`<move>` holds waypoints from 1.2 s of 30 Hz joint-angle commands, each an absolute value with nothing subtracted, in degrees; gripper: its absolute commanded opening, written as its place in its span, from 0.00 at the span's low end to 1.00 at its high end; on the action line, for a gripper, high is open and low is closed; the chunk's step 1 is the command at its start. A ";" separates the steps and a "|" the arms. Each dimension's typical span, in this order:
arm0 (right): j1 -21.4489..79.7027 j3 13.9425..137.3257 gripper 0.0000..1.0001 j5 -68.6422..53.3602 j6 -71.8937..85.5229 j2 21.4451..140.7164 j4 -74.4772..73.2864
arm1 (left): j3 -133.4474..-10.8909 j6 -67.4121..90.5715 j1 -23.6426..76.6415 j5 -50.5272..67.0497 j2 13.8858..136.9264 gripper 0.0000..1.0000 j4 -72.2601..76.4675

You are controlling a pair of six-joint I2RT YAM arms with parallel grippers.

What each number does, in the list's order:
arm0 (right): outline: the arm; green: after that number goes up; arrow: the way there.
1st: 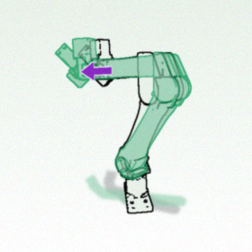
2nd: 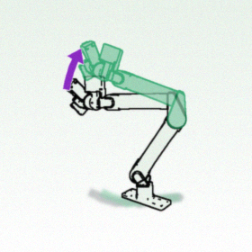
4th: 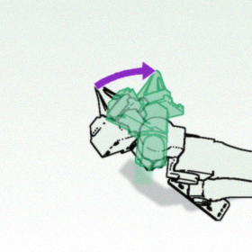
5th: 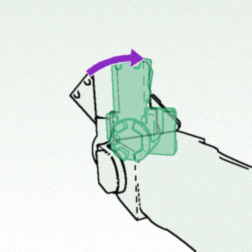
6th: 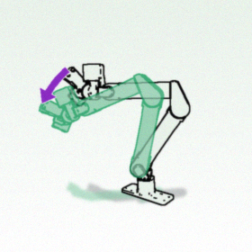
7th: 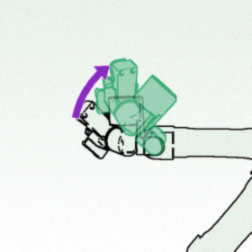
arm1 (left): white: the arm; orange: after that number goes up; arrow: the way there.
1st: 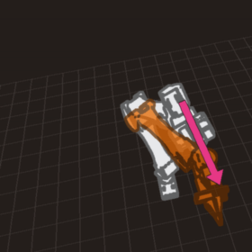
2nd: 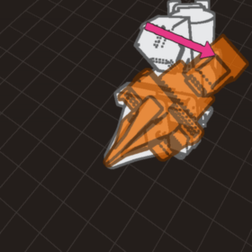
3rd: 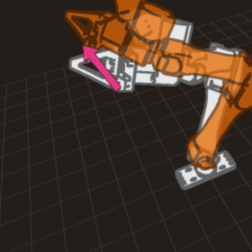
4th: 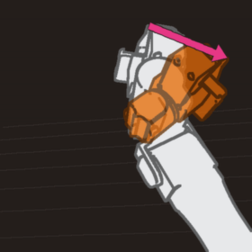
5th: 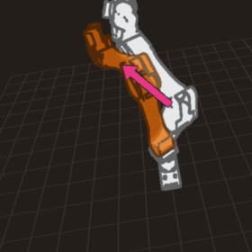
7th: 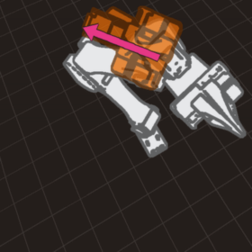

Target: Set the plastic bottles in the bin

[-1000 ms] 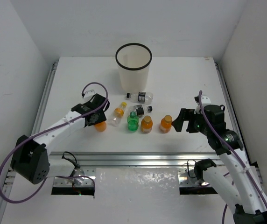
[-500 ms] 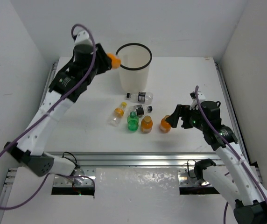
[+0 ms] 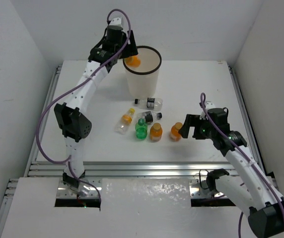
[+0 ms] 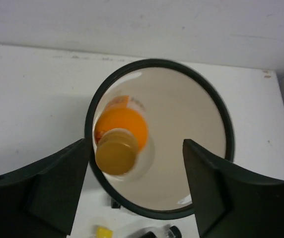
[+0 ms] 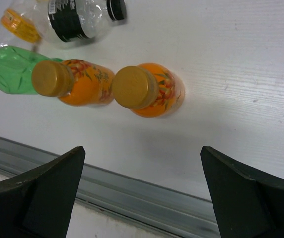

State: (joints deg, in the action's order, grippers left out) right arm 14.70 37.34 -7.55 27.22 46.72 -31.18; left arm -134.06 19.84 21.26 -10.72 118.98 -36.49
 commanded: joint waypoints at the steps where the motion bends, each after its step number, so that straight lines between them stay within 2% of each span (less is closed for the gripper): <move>1: 14.50 37.62 0.99 -8.25 25.84 48.33 -30.23 | -133.69 20.21 20.48 -5.54 114.62 0.74 -33.85; 2: 14.50 37.97 0.99 -9.22 25.67 49.73 -29.45 | -132.64 20.56 20.57 -5.45 114.00 0.86 -33.40; 4: 14.76 39.28 0.99 -10.80 25.93 51.76 -28.75 | -132.45 20.65 20.57 -4.75 112.16 0.92 -33.40; 7: 17.21 40.25 0.99 -8.80 26.28 55.71 -27.34 | -131.93 21.27 20.83 -5.36 108.74 0.93 -35.41; 10: 19.59 40.43 0.95 -3.62 26.02 59.75 -24.80 | -124.92 22.84 21.18 -7.21 101.03 0.93 -36.92; 12: 20.04 40.69 0.88 -1.33 25.23 63.26 -22.95 | -112.81 23.73 21.71 -7.12 92.52 0.93 -34.03; 13: 20.65 41.22 0.88 -0.62 24.88 64.33 -21.72 | -104.06 24.34 21.80 -6.86 89.42 0.93 -32.88; 16: 21.88 42.01 0.87 2.45 23.91 67.32 -18.73 | -90.24 24.43 22.94 -7.12 79.47 0.93 -29.09; 22: 22.59 42.45 0.79 5.28 20.92 74.18 -13.81 | -73.32 23.56 23.82 -7.29 67.95 0.93 -30.85; 26: 23.02 42.54 0.62 2.81 20.83 76.38 -13.01 | -67.25 21.19 23.91 -8.43 61.98 0.93 -32.87; 27: 23.20 42.80 0.45 2.99 20.83 76.20 -13.70 | -65.58 20.83 23.91 -8.96 61.09 0.93 -33.74; 30: 23.73 43.68 0.28 4.83 21.09 72.18 -16.69 | -61.63 19.87 23.82 -14.05 57.31 0.93 -34.54; 32: 23.99 45.51 0.26 4.66 21.27 69.01 -18.01 | -58.81 20.74 23.82 -17.65 54.34 0.94 -33.84; 36: 24.17 52.46 0.25 4.13 20.13 63.99 -18.99 | -50.12 22.32 23.82 -16.88 50.89 0.94 -29.72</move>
